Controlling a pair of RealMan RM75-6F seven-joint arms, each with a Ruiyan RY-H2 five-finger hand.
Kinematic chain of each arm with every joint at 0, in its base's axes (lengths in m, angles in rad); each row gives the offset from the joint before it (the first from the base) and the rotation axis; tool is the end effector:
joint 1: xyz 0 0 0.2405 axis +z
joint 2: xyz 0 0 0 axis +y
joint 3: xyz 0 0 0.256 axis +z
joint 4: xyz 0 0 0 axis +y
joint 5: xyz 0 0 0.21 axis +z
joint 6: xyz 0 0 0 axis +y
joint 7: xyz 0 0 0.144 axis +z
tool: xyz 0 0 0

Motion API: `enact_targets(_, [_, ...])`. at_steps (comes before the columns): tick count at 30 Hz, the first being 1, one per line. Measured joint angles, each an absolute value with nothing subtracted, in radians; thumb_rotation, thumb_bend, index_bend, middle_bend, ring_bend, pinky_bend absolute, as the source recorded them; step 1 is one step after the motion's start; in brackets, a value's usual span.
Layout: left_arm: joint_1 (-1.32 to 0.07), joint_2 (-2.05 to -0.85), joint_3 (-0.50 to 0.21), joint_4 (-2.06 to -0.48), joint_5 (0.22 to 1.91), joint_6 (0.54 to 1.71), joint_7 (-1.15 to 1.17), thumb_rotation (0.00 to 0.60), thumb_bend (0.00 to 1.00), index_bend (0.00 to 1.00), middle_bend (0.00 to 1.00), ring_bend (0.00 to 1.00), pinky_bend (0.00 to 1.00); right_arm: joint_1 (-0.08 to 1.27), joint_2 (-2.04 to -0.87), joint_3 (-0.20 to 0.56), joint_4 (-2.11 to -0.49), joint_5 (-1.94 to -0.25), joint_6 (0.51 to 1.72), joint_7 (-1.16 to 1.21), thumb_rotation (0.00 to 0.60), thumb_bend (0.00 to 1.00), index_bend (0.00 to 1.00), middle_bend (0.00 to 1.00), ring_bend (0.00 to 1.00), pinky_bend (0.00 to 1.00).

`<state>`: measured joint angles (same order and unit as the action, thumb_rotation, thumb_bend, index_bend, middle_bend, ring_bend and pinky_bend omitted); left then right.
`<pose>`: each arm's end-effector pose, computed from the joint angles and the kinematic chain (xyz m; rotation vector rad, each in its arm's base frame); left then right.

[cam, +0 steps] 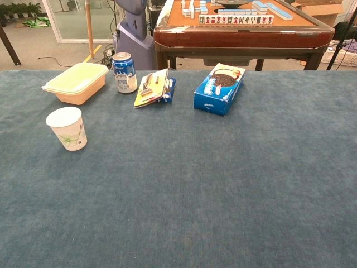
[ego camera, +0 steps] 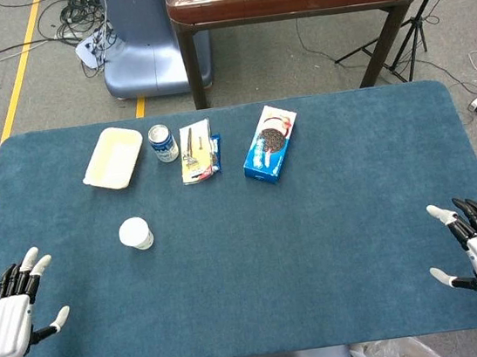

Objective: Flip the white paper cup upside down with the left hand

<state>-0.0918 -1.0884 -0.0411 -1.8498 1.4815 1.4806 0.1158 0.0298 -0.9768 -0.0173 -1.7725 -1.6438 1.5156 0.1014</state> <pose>-0.2665 0.1768 0.1488 -1.3737 -0.9911 -0.9650 -0.2829 -0.1482 0.1764 1.4520 -1.0081 1.0041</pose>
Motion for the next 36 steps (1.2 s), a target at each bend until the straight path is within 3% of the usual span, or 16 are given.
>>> enact_targets(7, [-0.098, -1.086, -0.041, -1.849, 1.492, 1.474, 0.112, 0.600, 0.23, 0.11, 0.00, 0.00, 0.00, 0.031, -0.975, -0.015, -1.771, -1.650, 1.524, 0.103, 0.600, 0.10, 0.15, 0.22, 0.01, 0.00])
enact_targets(14, [-0.162, -1.073, -0.060, -1.834, 1.519, 1.405, 0.075, 0.600, 0.23, 0.20, 0.00, 0.00, 0.00, 0.032, -0.962, -0.004, -1.782, -1.657, 1.541, 0.090, 0.600, 0.10, 0.15, 0.22, 0.01, 0.00])
enact_targets(25, [-0.381, -1.071, -0.129, -1.835, 1.464, 1.114, 0.097, 0.600, 0.23, 0.18, 0.00, 0.00, 0.00, 0.043, -0.967, -0.001, -1.799, -1.666, 1.531, 0.071, 0.600, 0.10, 0.15, 0.22, 0.01, 0.00])
enact_targets(36, [-0.597, -1.162, -0.205, -1.756, 1.201, 0.873, 0.228, 0.600, 0.23, 0.15, 0.00, 0.00, 0.00, 0.036, -0.963, -0.004, -1.806, -1.662, 1.539, 0.065, 0.600, 0.10, 0.15, 0.22, 0.01, 0.00])
